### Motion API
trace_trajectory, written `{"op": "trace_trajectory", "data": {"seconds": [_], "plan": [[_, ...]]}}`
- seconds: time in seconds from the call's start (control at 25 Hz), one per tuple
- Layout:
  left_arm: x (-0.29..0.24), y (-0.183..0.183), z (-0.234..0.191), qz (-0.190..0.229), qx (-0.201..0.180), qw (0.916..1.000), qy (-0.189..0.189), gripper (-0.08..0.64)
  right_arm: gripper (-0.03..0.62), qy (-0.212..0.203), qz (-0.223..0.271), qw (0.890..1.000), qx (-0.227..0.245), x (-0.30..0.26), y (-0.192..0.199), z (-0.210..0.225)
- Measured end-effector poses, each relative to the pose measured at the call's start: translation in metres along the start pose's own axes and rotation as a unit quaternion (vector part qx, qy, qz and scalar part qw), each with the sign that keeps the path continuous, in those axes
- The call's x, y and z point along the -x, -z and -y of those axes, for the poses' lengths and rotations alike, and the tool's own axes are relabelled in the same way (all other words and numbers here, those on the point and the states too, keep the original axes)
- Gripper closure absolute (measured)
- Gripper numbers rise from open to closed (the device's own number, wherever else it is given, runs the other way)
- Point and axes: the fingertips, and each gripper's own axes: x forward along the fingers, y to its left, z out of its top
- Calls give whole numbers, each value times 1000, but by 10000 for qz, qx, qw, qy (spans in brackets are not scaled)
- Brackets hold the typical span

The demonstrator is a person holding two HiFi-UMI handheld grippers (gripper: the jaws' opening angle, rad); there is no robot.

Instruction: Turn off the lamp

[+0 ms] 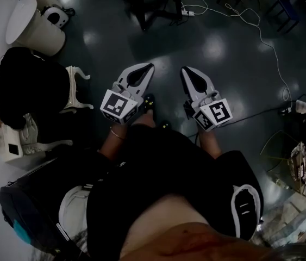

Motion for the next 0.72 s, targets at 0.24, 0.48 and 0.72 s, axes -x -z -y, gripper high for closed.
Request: {"op": "trace_trajectory", "data": {"seconds": [0.24, 0.48, 0.72], "plan": [[-14, -3, -11, 31, 131, 9999, 71, 554, 592, 157, 1, 9999, 12, -6, -2, 14], [-28, -7, -29, 64, 154, 9998, 131, 554, 592, 167, 13, 9998, 63, -27, -5, 24], [-45, -1, -52, 42, 117, 9997, 214, 554, 592, 183, -2, 9998, 94, -49, -6, 36]]}}
